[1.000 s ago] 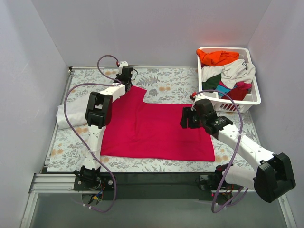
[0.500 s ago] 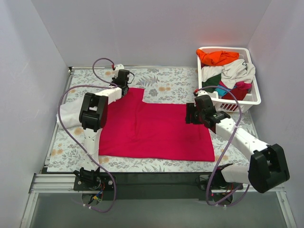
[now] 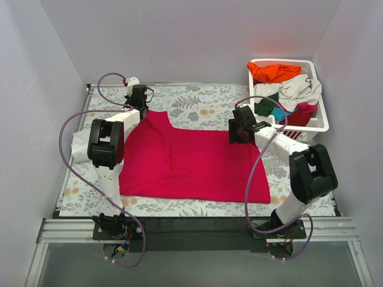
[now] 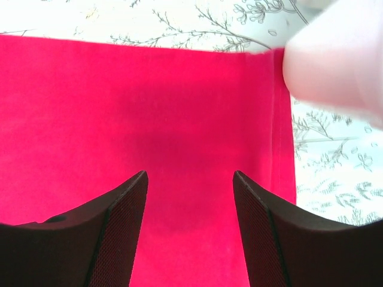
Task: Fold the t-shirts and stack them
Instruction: Fold the tshirt
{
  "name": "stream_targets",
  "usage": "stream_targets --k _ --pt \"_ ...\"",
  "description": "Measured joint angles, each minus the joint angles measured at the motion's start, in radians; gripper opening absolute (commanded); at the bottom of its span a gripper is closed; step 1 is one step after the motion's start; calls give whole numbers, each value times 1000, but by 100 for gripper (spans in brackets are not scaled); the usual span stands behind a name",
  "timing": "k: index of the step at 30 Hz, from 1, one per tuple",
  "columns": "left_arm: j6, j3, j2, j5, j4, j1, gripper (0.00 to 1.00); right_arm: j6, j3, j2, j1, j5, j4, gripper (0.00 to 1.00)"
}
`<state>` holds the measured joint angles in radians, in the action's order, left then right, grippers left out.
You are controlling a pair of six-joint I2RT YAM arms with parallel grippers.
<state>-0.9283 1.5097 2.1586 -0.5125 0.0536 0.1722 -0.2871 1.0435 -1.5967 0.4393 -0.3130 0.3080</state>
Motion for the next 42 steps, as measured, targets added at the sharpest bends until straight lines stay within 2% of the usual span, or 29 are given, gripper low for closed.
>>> stream_targets --k 10,22,31,38,42 --pt "-3 -38 -20 3 9 -32 0 24 105 -246 -1 8 -39 51" --pt "1 -62 -76 -6 30 -46 0 29 142 -296 7 80 -107 49" --pt "6 -77 -76 -23 32 -70 0 29 174 -329 78 89 -142 49" --pt "8 -80 -77 -27 36 -79 0 29 193 -340 100 100 -140 50" --pt "9 -80 -78 -27 37 -79 0 31 228 -340 100 69 -80 52"
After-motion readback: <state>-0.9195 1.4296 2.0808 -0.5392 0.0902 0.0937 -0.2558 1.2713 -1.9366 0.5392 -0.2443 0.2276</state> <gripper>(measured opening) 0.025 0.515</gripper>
